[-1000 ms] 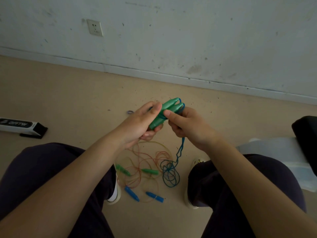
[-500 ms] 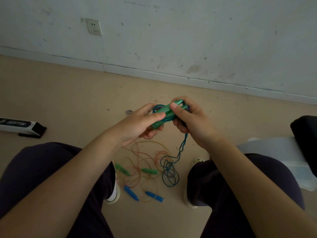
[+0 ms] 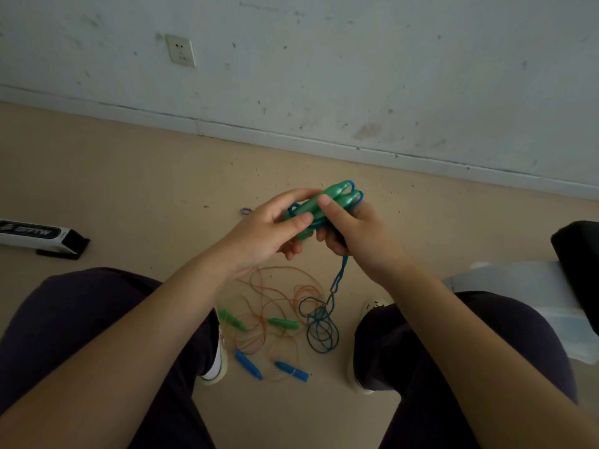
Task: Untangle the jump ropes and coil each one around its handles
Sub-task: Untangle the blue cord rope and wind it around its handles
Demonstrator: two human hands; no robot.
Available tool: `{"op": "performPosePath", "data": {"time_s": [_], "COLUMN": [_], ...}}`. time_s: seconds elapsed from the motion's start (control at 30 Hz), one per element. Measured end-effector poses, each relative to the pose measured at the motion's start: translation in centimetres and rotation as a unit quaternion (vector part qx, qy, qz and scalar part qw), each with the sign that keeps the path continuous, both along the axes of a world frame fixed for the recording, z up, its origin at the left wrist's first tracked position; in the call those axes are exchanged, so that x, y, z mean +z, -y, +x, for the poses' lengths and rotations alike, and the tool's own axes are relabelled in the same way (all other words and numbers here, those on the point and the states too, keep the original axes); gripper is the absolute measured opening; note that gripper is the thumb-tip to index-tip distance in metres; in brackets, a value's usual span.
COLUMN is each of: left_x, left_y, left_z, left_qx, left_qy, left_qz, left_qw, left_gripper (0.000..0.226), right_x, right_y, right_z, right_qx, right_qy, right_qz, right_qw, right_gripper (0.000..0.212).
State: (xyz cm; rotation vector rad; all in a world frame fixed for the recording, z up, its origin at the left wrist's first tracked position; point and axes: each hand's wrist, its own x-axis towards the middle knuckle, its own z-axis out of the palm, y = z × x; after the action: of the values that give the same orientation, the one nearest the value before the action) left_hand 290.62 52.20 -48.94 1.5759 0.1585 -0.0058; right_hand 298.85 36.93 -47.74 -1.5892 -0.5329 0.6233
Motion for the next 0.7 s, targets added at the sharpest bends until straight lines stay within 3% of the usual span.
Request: {"op": "performPosePath", "data": {"time_s": [0.23,0.37,0.53,0.7], "left_x": [0.2,0.16,0.14,0.01], "left_y": [-0.27,-0.16,0.0,0.1], "left_z": [-0.04,-0.11,-0.27,-0.16], "left_qx": [-0.015,-0.005,-0.008,0.008], "left_qy": [-0.01,-0.018,-0.021,-0.005], "left_qz": [-0.019,-0.006,-0.011,0.005], "left_qw": [1.0,1.0,1.0,1.0], "left_gripper": [0.037,0.024,0.028,0.028], "right_x": [0.07,0.07,-0.01,-0.16], "right_y": [0.34,0.34,0.09,0.07], "right_z": [0.13,0.23,0.43,0.57], "right_qx": [0.029,0.045,0.007,-0.007], "right_qy": [-0.001,0.003,0.028,0.022], "right_qz": [-0.007,-0.069,-0.143,-0.15], "right_qw": [1.0,0.997,0.989,0.988], "right_gripper": [0.037,0.046,0.05,0.059]}}
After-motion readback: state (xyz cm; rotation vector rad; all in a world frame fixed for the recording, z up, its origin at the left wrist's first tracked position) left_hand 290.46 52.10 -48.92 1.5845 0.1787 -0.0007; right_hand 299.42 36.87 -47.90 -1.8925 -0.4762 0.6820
